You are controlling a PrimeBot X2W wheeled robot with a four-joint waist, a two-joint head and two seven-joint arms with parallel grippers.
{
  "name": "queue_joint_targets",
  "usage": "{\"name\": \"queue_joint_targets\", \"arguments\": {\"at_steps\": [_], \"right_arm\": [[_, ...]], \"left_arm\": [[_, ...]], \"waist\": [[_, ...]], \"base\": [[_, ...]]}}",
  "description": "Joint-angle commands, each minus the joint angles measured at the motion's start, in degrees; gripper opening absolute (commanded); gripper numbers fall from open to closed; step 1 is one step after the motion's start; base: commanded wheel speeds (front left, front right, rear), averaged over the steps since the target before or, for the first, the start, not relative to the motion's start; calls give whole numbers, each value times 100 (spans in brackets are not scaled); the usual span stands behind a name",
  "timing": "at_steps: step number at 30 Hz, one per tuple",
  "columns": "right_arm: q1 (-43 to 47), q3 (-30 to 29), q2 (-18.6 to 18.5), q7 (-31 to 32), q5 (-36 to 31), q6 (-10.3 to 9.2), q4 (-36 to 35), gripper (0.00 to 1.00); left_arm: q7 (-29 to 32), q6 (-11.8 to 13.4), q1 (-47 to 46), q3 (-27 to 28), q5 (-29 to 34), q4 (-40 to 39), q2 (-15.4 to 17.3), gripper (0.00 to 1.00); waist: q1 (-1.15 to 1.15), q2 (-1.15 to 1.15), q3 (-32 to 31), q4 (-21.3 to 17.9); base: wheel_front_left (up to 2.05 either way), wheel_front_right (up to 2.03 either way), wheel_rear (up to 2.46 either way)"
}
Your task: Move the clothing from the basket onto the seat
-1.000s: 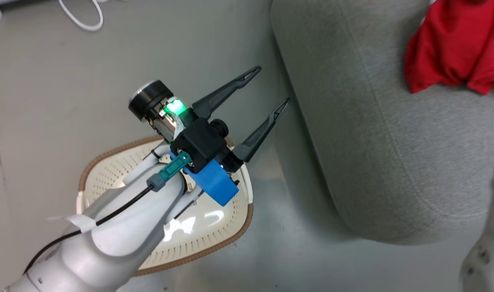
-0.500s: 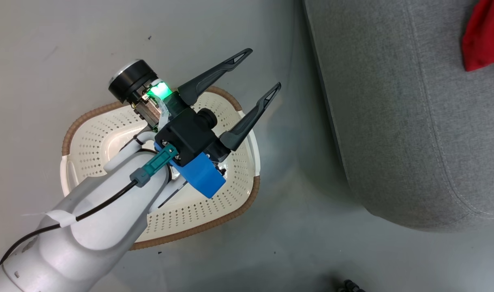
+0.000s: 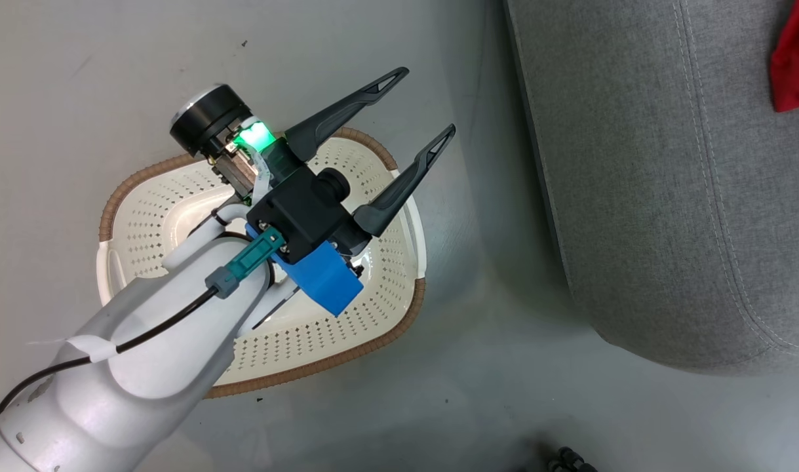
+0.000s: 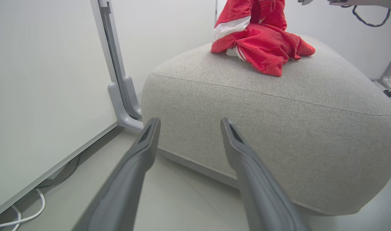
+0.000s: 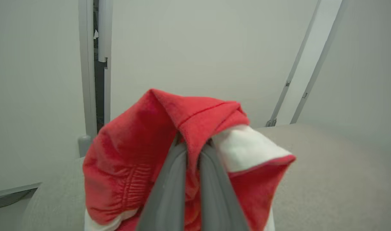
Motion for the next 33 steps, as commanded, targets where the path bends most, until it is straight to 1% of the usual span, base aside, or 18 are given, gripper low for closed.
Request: {"name": "queue_joint_targets", "arguments": {"at_steps": [1,4,6,9,10,11,12,15,23,28,33], "right_arm": [[156,-27,85,-2,53,1,59,0],[436,-91,283,-2,116,1,139,0],[662,-20,399,-2,83,1,241,0],[904,-23,506,-3,173,1,325,0],[988,-6,536,-2,175,1,346,4],[1061,4,559,-2,180,1,341,40],[1145,32,584,-3,176,1,329,100],[1302,119,621,-3,117,1,239,100],[2434,313,796,-3,-129,1,-513,100],[2913,613,975,-3,-104,1,-986,100],[3235,1134,1086,-2,-141,1,-1416,100]], "left_arm": [[0,21,-93,-8,-14,-6,7,100],[-14,32,-90,-16,-31,30,-22,100],[-31,32,-79,-15,-38,52,-44,100],[-56,42,-37,-15,-46,97,-52,100],[-64,55,-17,-13,-47,108,-55,100],[-63,69,6,-3,-54,120,-57,100],[-72,88,35,8,-62,135,-59,100],[-75,100,103,19,-86,171,-87,100],[-109,180,479,163,-193,291,-340,100],[-111,299,898,596,-263,223,-432,100],[-112,407,1365,1173,-272,205,-438,100]], "waist": [[0,0,-8,8],[0,0,-50,23],[0,0,-88,37],[0,0,-176,41],[0,0,-218,41],[0,0,-266,38],[0,0,-321,34],[0,0,-465,40],[0,0,-1229,159],[0,0,-1717,213],[0,0,-2146,372]], "base": [[0,0,0],[0,0,0],[0,0,0],[0,0,0],[0,0,0],[0,0,0],[0,0,0],[0,0,0],[0,0,0],[0,0,0],[0,0,0]]}}
